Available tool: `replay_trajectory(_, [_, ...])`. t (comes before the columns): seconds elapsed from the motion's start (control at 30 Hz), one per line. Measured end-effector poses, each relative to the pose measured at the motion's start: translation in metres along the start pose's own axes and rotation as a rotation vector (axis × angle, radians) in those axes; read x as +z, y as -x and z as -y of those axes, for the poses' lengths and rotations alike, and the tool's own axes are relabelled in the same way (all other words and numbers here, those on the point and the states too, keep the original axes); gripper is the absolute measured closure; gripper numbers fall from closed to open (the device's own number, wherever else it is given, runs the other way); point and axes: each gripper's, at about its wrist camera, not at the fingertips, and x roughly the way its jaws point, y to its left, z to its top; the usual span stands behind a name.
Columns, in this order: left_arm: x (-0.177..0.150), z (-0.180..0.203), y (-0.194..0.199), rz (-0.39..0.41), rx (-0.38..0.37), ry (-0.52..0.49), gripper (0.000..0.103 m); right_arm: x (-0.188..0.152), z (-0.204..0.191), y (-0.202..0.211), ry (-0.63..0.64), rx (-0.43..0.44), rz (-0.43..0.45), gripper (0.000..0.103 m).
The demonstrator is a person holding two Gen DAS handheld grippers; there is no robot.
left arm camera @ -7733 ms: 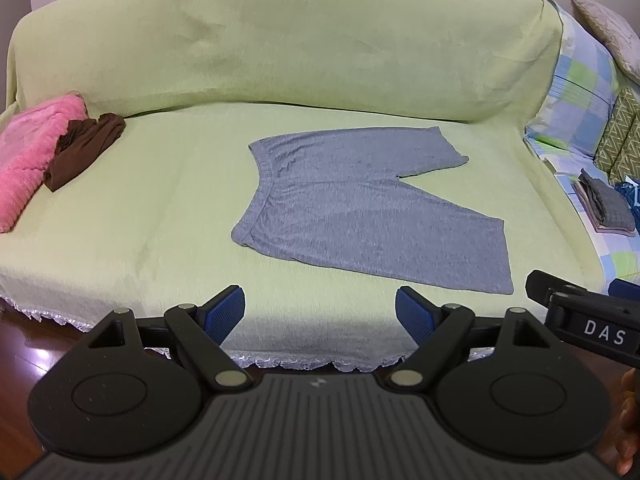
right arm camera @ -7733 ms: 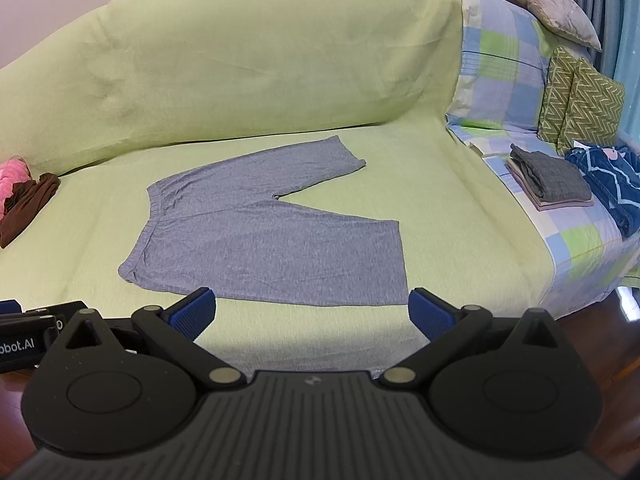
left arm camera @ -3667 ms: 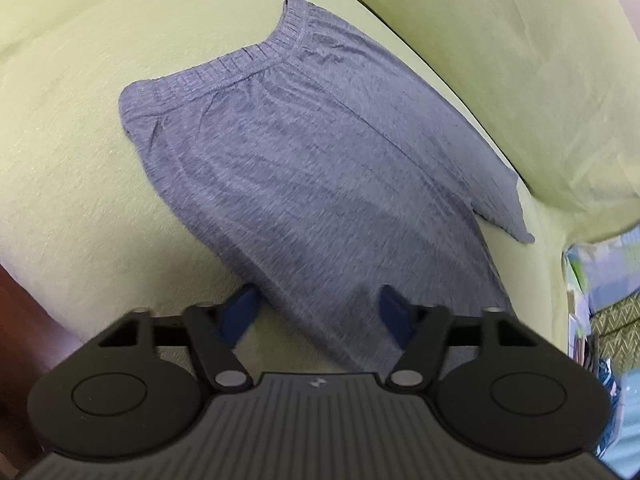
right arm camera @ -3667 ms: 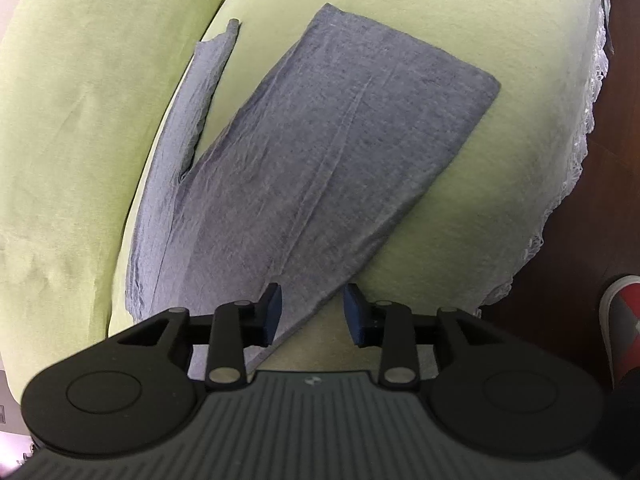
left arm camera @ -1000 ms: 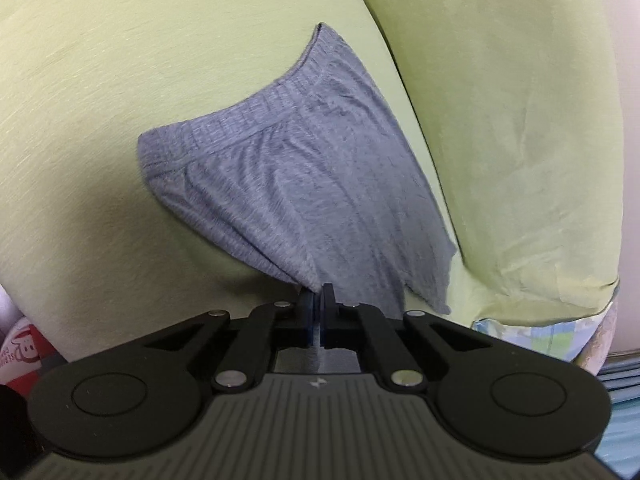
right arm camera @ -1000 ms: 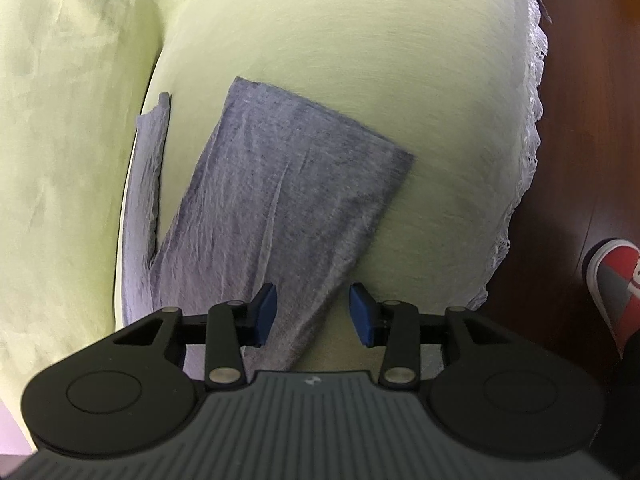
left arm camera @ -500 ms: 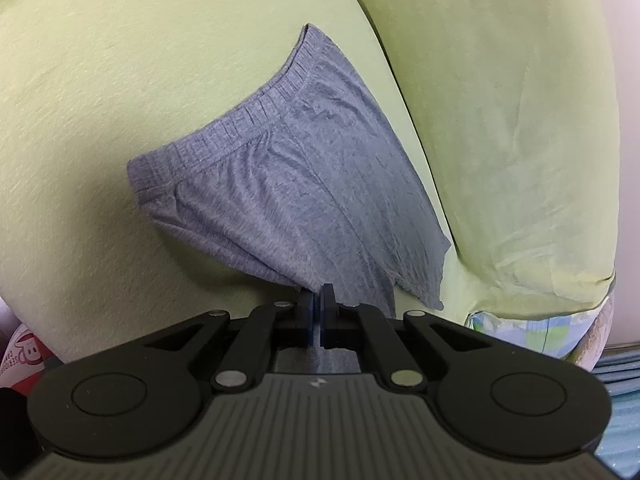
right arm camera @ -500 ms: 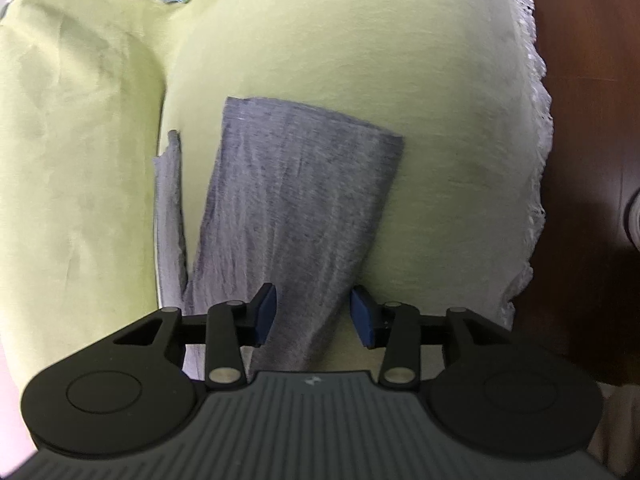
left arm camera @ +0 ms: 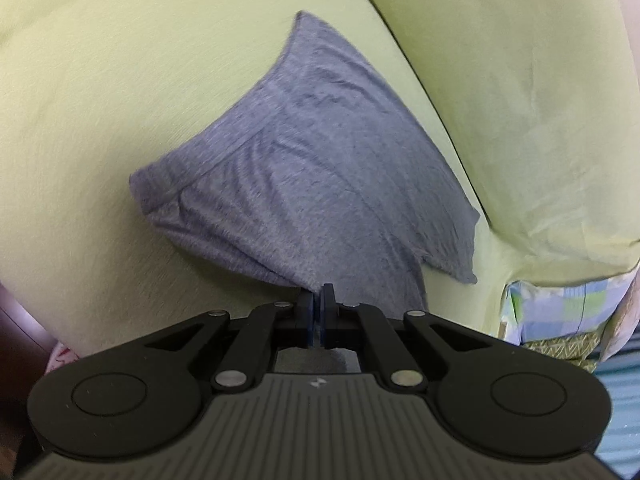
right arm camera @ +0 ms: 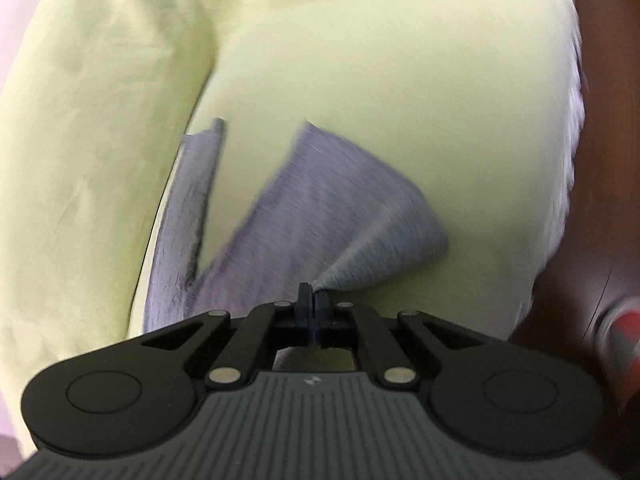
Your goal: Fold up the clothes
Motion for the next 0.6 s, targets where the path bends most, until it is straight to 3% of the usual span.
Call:
replay_trajectory(0.13, [0.024,0.018,0.003,-0.014,0.012,-0.003,0.103,0.021,-0.071,-0.006,0.159,-0.054,0.031,0.103])
replay_trajectory(0.33, [0.071,0.057,-0.012,-0.011,0.063,-0.086,0.103,0.046,-0.143,-0.040,0.264,-0.074,0.083,0.103])
replay_trajectory(0.6, [0.130,0.106,-0.068,0.046,0.158,-0.156,0.103,0.089,-0.230,-0.147,0.456,-0.079,0.017,0.103])
